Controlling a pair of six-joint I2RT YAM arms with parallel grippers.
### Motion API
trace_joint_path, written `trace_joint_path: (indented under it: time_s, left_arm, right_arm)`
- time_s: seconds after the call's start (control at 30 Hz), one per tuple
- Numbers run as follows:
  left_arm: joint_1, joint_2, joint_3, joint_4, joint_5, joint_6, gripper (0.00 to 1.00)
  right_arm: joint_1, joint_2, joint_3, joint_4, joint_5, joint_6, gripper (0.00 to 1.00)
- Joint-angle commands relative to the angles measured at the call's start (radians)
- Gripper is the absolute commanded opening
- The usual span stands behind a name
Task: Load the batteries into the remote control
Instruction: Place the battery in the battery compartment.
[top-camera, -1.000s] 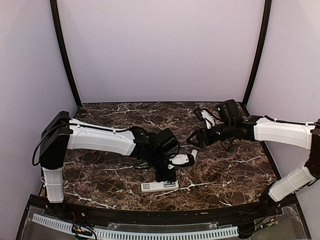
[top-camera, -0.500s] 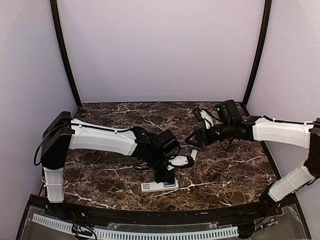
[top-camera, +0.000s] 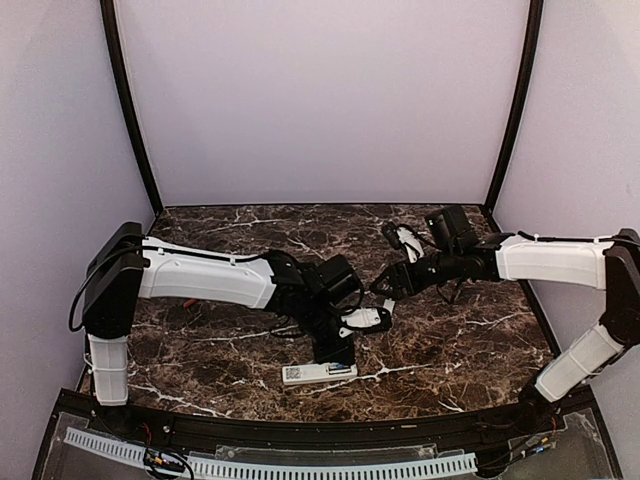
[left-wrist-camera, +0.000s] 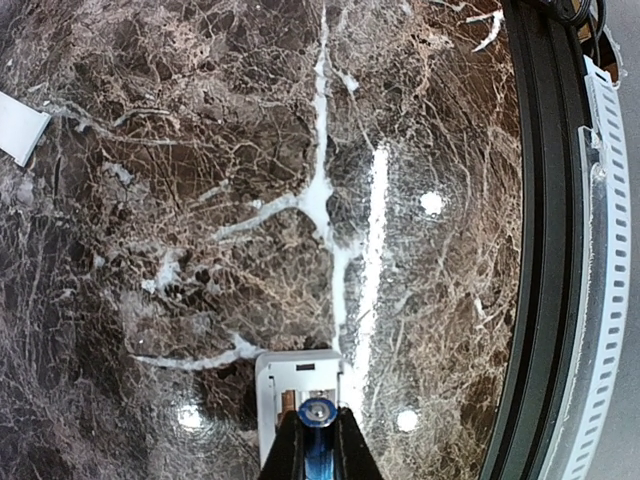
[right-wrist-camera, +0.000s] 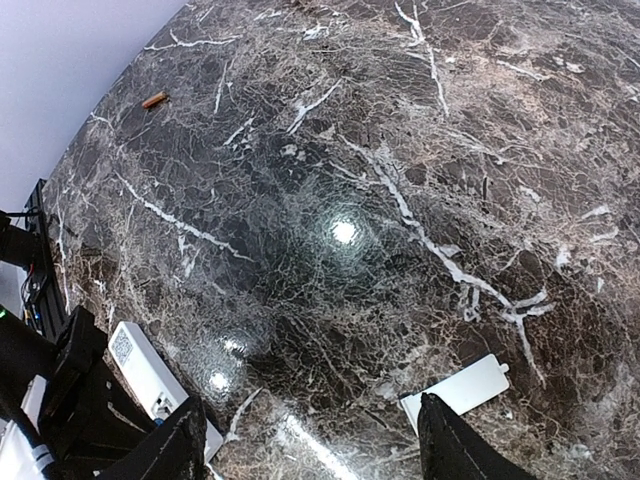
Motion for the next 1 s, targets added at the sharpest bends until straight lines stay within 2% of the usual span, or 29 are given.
trace_joint_path:
  time_s: [0.0, 0.57, 0.97]
  left_arm:
    - [-0.002, 0.017, 0.011, -0.024, 0.019, -0.001, 0.0]
    - [0.005, 0.051, -0.011, -0.005, -0.061, 0.02, 0.0]
    - [-0.002, 0.05, 0.001, -0.051, -0.074, 0.034, 0.0]
  right_arm:
    - [-0.015, 0.027, 0.029, 0.029, -0.035, -0.025, 0.69]
    - [-0.023, 0.045, 0.015, 0.051, -0.076, -0.02, 0.69]
    - [-0.025, 0.038, 0.016, 0.053, -0.095, -0.02, 0.69]
